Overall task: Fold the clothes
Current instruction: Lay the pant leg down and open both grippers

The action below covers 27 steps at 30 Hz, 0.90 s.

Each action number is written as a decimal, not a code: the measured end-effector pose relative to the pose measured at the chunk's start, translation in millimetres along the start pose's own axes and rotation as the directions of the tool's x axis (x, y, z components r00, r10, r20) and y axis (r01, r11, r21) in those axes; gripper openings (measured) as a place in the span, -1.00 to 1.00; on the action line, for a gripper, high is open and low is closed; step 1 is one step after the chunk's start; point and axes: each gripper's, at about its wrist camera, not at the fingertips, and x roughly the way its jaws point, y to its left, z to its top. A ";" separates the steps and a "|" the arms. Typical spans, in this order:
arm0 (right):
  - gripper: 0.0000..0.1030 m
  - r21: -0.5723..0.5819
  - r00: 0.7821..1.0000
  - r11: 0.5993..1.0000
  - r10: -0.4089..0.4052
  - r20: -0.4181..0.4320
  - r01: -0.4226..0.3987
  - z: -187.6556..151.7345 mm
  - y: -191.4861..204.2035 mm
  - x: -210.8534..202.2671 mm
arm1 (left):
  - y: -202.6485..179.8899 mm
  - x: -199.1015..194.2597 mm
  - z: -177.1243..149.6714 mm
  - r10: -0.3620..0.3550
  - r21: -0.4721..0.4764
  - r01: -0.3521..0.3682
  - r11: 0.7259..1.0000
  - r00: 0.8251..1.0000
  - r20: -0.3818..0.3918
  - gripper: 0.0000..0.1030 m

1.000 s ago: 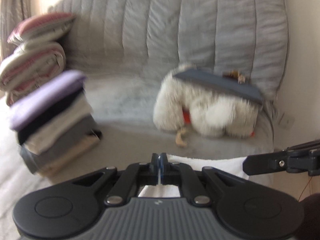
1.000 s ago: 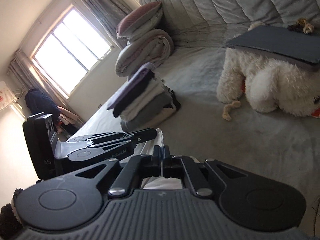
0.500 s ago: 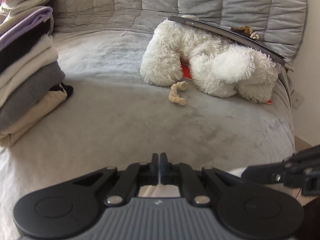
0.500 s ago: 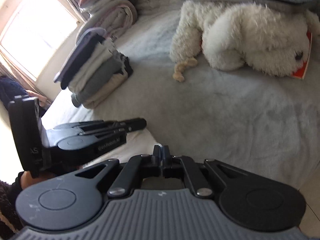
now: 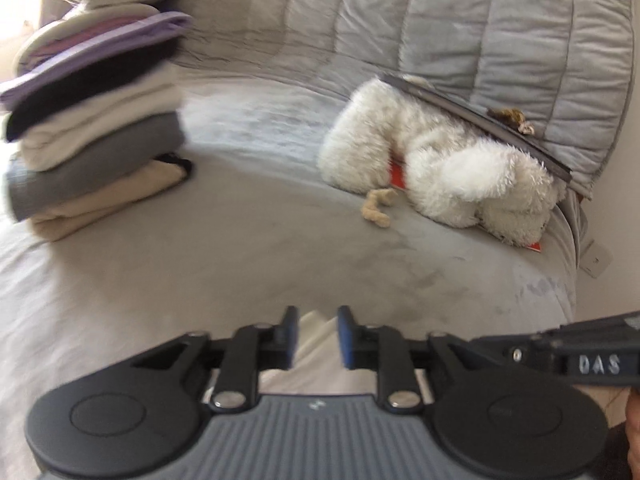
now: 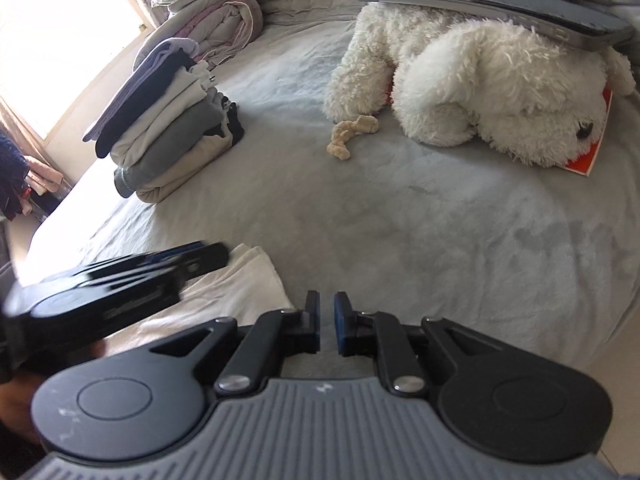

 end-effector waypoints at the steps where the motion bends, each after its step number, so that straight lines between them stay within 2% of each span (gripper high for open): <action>1: -0.60 -0.008 1.000 1.000 0.001 0.000 -0.001 -0.3 2.3 0.5 | 5.7 -8.0 -3.5 0.013 -0.008 -0.013 1.000 1.000 0.005 -0.41; 2: -0.42 -0.017 1.000 1.000 0.008 -0.002 -0.008 -0.7 5.9 0.9 | 11.3 -15.9 -7.1 0.026 -0.017 -0.026 1.000 1.000 0.009 -0.38; 3: -0.37 -0.027 1.000 1.000 0.015 -0.003 -0.015 -1.2 9.6 1.2 | 17.0 -23.9 -10.6 0.039 -0.026 -0.039 0.999 0.999 0.013 -0.36; 7: -0.37 -0.066 0.999 0.997 0.043 -0.010 -0.044 -3.0 24.3 2.5 | 43.4 -56.5 -25.8 0.093 -0.065 -0.091 0.994 0.995 0.026 -0.13; 11: -0.37 -0.104 0.997 0.992 0.071 -0.018 -0.072 -4.8 39.0 3.9 | 73.1 -87.9 -43.9 0.151 -0.111 -0.147 0.983 0.988 0.032 0.02; 17: -0.35 -0.157 0.992 0.981 0.109 -0.065 -0.118 -13.5 70.4 7.5 | 119.5 -134.5 -79.3 0.266 -0.191 -0.259 0.947 0.964 0.015 0.14; 19: -0.34 -0.159 0.988 0.977 0.126 -0.090 -0.139 -18.5 81.2 8.7 | 133.5 -148.3 -92.0 0.305 -0.220 -0.297 0.929 0.952 -0.001 0.14; 22: -0.33 -0.158 0.980 0.973 0.150 -0.130 -0.170 -27.6 97.6 10.2 | 156.5 -175.2 -113.2 0.377 -0.267 -0.374 0.888 0.925 -0.043 0.15; 27: -0.33 -0.171 0.965 0.962 0.179 -0.191 -0.212 -46.1 127.6 13.1 | 200.2 -222.6 -153.4 0.446 -0.407 -0.462 0.787 0.884 -0.141 0.16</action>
